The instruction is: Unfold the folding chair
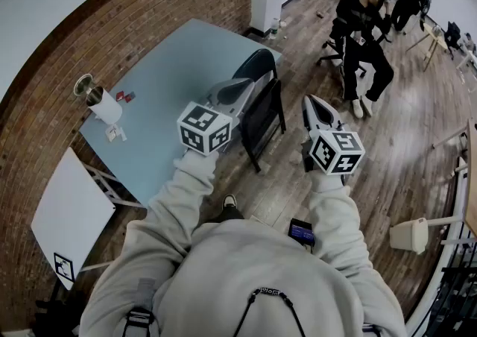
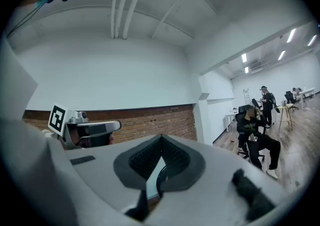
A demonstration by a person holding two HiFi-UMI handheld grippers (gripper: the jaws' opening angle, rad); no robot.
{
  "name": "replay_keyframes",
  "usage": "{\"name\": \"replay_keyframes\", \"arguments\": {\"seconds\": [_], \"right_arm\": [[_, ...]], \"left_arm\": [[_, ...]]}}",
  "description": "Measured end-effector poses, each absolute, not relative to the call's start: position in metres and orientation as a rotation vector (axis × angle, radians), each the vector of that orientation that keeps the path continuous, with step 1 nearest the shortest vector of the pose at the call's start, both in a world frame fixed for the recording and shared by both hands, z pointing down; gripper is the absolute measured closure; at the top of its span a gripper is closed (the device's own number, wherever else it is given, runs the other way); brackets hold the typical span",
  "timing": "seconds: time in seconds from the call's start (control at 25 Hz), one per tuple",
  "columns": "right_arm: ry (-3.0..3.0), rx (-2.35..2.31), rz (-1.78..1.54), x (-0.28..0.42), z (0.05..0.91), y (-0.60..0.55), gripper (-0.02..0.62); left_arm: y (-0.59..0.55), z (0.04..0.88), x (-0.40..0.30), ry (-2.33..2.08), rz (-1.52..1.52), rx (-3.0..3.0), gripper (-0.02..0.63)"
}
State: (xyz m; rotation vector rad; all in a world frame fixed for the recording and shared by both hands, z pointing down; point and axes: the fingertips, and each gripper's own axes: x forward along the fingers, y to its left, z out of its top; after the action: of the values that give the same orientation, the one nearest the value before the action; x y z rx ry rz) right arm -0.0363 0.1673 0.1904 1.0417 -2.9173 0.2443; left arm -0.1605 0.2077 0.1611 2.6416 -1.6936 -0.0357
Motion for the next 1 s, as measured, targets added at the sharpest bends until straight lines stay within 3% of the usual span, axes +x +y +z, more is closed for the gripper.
{"name": "replay_keyframes", "arguments": {"seconds": [0.44, 0.76, 1.0], "right_arm": [[-2.845, 1.053, 0.311, -0.117, 0.254, 0.016, 0.589], [-2.862, 1.231, 0.258, -0.196, 0.218, -0.136, 0.589], [-2.777, 1.292, 0.337, -0.211, 0.243, -0.192, 0.589]], "left_arm": [[0.061, 0.216, -0.239, -1.642, -0.025, 2.640, 0.600], [-0.093, 0.204, -0.300, -1.551, 0.023, 2.736, 0.600], [-0.154, 0.238, -0.315, -1.439, 0.112, 2.695, 0.600]]}}
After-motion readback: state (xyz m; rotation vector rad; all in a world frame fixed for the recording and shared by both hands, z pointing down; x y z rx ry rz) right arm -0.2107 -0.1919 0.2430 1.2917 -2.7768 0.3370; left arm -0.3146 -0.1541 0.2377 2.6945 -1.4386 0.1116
